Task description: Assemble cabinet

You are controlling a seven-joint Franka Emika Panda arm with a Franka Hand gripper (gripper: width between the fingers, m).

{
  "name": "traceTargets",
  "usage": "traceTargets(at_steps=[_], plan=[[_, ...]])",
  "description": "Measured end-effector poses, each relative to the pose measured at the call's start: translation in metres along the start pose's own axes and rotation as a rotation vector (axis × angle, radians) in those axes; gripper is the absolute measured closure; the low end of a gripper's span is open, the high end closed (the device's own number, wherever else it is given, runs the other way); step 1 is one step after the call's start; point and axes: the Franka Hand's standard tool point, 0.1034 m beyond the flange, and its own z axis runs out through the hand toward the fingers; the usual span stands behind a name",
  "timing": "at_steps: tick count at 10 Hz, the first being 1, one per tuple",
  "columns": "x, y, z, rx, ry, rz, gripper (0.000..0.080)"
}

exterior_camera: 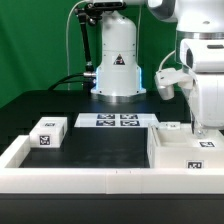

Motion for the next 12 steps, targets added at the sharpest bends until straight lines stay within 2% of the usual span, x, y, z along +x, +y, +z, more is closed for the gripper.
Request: traceTargets(at_steps=[1, 2, 3, 4, 5, 6, 7, 8, 12], plan=[[-0.0001, 0.0001, -0.0003, 0.001, -0.001, 0.0, 0.0729], [-0.0006, -0.0001, 0.0001, 0.002, -0.001, 0.001, 0.0551], [-0.0007, -0.0001, 0.0001, 0.002, -0.001, 0.001, 0.0551], [-0.0007, -0.0001, 0.0001, 0.002, -0.001, 0.001, 0.0416], [-0.0008, -0.0001, 0.0001, 0.002, -0.001, 0.001, 0.0224], [-0.0009, -0.0001, 0.0001, 0.002, -0.001, 0.001, 0.009], [-0.001, 0.0, 0.0002, 0.002, -0.001, 0.001, 0.0028], [-0.001, 0.0, 0.0001, 0.002, -0.001, 0.001, 0.0005], [-0.001, 0.0, 0.0001, 0.002, -0.001, 0.001, 0.0002]])
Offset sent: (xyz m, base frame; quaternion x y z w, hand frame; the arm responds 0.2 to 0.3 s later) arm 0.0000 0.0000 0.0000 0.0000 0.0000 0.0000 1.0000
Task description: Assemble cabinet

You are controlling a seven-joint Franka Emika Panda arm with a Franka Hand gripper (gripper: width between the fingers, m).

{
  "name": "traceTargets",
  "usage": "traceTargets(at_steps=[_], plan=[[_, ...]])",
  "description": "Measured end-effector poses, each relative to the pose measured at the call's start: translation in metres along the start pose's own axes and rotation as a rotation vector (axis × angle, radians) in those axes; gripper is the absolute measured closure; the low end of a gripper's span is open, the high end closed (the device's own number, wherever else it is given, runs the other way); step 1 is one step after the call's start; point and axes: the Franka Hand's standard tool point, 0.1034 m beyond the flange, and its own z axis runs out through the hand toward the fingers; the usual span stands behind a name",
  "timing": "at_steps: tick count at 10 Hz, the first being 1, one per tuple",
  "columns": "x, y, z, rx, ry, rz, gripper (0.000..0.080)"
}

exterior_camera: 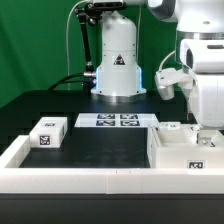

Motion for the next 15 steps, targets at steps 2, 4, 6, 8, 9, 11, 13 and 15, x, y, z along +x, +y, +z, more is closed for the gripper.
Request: traceTargets(at_steps=[2, 4, 6, 8, 9, 11, 13, 15], plan=[[0.0, -0.004, -0.007, -0.009, -0.002, 0.011, 0.0002], [-0.007, -0.023, -0.014, 0.0, -0.015, 0.01, 0.0002], [-0.01, -0.049, -0.02, -0.009, -0.022, 0.018, 0.0002], [-0.012, -0.058, -0.018, -0.022, -0.019, 0.031, 0.0002], [-0.012, -0.058, -0.018, -0.021, -0.019, 0.032, 0.0002], [-0.013, -0.058, -0.017, -0.02, -0.019, 0.033, 0.0002], [-0.016, -0.076, -0.009, -0.031, -0.012, 0.046, 0.0002], [-0.015, -0.097, -0.005, -0.039, -0.009, 0.044, 0.0002]])
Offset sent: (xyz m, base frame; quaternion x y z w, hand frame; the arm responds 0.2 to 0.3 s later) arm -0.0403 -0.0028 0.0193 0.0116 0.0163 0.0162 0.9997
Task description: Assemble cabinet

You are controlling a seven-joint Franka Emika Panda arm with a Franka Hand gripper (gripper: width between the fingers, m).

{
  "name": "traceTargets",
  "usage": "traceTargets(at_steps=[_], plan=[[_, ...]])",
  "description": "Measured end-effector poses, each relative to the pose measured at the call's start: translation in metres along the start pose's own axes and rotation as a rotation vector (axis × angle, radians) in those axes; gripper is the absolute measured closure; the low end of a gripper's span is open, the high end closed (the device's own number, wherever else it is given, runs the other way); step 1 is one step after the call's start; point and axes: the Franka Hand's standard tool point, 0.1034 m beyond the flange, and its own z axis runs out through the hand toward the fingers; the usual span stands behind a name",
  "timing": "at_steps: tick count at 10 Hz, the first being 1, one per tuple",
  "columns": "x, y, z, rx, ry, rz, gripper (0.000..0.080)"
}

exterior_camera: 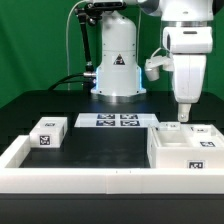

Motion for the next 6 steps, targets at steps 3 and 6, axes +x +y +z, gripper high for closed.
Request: traceTargets(at_steps=[3, 6], plan=[[-0.0026, -0.0209, -0.0004, -0.002, -0.003, 0.009, 0.0002], [-0.0038, -0.0216, 0.0021, 0.003, -0.004, 0.011, 0.0002]])
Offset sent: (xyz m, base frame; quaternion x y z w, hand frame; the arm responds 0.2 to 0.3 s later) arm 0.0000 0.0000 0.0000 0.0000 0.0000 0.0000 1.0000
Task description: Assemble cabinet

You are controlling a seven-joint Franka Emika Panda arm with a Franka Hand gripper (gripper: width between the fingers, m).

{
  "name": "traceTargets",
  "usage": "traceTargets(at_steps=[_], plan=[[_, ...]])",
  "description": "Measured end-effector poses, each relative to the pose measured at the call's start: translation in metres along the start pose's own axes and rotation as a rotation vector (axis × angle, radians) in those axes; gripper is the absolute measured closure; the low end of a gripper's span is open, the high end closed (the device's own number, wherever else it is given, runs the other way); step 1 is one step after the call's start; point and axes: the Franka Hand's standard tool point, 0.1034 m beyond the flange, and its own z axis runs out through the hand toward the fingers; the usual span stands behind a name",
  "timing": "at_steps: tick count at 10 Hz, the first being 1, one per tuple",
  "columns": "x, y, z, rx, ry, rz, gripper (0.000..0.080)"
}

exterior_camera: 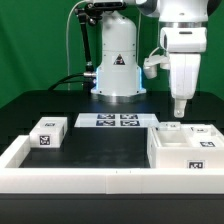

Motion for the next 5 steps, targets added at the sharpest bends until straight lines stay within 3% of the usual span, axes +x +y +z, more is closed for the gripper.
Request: traceTargets(at_steps=[3, 5], plan=[[-0.01, -0.019, 0.017, -0.051, 0.037, -0.013, 0.0002], [-0.01, -0.024, 0.024, -0.037, 0.038, -0.008, 0.0002]])
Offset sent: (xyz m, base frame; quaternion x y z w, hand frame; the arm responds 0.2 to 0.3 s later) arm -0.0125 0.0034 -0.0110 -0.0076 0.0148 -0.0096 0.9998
